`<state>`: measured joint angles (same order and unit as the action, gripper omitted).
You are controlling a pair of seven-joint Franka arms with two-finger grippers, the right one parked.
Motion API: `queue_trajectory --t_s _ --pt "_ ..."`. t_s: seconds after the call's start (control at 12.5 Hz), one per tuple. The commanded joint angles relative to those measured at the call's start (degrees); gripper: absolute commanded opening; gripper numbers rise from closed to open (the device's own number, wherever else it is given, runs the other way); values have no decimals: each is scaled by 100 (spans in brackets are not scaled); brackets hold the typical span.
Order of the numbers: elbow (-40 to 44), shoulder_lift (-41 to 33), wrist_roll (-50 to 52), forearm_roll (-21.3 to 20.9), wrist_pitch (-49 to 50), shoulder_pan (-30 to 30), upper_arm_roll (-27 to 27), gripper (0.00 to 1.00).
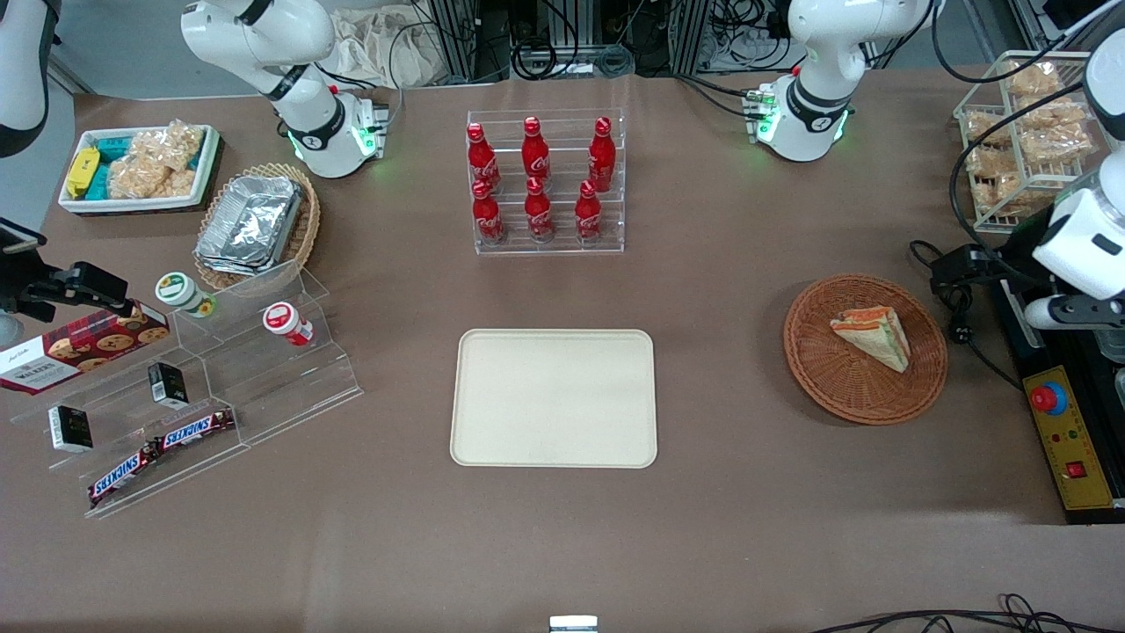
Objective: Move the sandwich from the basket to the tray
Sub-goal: 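Move the left gripper over the wicker basket holding the sandwich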
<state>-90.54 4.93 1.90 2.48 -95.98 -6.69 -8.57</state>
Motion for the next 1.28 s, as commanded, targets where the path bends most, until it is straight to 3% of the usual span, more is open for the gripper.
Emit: queue_trajectory --t_s 0.0,0.32,0.4,0.64,0.8,1.2 --pt "379 385 -50 69 88 27 -4 100" --pt "301 351 571 -54 430 -8 13 100" --pt "205 316 861 -420 440 -8 13 100" --pt "-269 316 2466 -556 318 -17 31 100" --pt "-734 290 3568 -494 -129 -157 48 100" --pt "-2929 17 4476 -476 -2543 -639 57 100"
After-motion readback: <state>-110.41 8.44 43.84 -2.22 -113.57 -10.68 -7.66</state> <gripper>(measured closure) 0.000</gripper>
